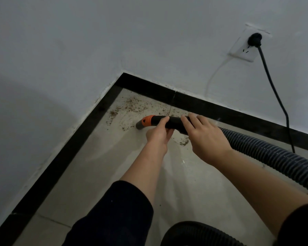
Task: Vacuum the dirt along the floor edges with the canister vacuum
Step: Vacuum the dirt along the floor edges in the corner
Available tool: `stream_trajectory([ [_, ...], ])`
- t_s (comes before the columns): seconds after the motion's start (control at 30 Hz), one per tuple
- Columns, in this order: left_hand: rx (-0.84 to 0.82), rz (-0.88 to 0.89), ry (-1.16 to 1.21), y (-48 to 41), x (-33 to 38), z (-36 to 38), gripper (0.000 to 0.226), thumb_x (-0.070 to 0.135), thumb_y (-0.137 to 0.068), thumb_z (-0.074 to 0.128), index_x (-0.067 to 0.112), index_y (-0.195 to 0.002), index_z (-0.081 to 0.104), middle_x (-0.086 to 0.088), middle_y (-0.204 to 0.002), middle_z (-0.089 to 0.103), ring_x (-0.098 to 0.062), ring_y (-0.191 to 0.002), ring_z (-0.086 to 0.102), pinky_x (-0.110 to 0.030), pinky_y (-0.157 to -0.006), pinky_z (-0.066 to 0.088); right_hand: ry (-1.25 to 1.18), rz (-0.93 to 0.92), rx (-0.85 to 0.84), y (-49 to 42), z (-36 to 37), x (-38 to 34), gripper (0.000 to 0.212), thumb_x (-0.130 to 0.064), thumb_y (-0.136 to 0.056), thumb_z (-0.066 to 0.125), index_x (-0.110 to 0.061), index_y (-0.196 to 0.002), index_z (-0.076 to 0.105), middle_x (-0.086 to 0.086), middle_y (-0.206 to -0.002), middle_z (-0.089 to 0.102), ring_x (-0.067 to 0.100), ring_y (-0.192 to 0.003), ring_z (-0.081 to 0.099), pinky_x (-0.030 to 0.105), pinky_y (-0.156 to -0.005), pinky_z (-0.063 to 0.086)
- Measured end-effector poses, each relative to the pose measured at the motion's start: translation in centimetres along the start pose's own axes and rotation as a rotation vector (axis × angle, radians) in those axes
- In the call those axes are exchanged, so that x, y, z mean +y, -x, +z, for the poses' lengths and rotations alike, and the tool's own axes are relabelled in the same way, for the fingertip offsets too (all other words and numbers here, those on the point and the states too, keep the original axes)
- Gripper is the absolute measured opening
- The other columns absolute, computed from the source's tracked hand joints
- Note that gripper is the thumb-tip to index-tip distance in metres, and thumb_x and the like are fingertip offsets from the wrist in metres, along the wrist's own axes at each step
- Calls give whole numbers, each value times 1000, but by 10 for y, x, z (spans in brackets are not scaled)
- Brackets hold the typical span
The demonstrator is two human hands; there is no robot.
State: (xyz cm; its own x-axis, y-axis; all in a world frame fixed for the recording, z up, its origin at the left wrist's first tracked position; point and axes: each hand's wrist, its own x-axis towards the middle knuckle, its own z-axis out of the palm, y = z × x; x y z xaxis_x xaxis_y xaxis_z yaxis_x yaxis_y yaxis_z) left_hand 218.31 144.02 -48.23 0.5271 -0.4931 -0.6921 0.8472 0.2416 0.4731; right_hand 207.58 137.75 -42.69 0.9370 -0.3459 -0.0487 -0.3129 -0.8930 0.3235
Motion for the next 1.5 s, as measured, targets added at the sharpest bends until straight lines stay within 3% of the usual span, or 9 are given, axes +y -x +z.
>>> stream_trajectory([
  [0.3, 46, -4, 1, 2, 3, -8, 32, 15, -89, 70, 0, -115, 59, -19, -111, 69, -23, -97, 70, -33, -90, 57, 14, -42, -2, -1, -1, -8, 74, -11, -85, 65, -6, -148, 28, 17, -143, 42, 33, -124, 47, 41, -103, 41],
  [0.57, 81, 7, 19, 6, 10, -13, 25, 13, -89, 70, 2, -107, 57, -19, -112, 68, -20, -85, 69, -26, -82, 57, -1, -52, -4, -5, 0, -14, 75, -10, -81, 70, -5, -146, 33, 18, -140, 45, 34, -121, 50, 42, -101, 43],
  [0.77, 90, 18, 34, 8, 13, -17, 38, 14, -88, 71, -1, -120, 57, -19, -112, 68, -18, -81, 68, -22, -73, 58, -12, -65, 11, -6, -2, -18, 73, -10, -83, 68, -5, -146, 33, 17, -140, 46, 34, -120, 50, 42, -101, 43],
  [1.07, 100, 31, 24, 13, 18, -26, 39, 14, -88, 71, -2, -120, 56, -18, -109, 69, -16, -76, 69, -22, -69, 58, -18, -66, 24, -6, 2, -27, 75, -11, -80, 71, -5, -145, 34, 17, -138, 48, 34, -118, 52, 42, -98, 45],
  [1.5, 96, 50, 27, 11, 26, -38, 43, 15, -87, 71, -2, -124, 56, -17, -105, 70, -16, -78, 70, -23, -75, 59, -27, -74, 47, -11, 3, -40, 70, -10, -81, 71, -4, -143, 38, 19, -135, 51, 36, -115, 54, 44, -97, 47],
])
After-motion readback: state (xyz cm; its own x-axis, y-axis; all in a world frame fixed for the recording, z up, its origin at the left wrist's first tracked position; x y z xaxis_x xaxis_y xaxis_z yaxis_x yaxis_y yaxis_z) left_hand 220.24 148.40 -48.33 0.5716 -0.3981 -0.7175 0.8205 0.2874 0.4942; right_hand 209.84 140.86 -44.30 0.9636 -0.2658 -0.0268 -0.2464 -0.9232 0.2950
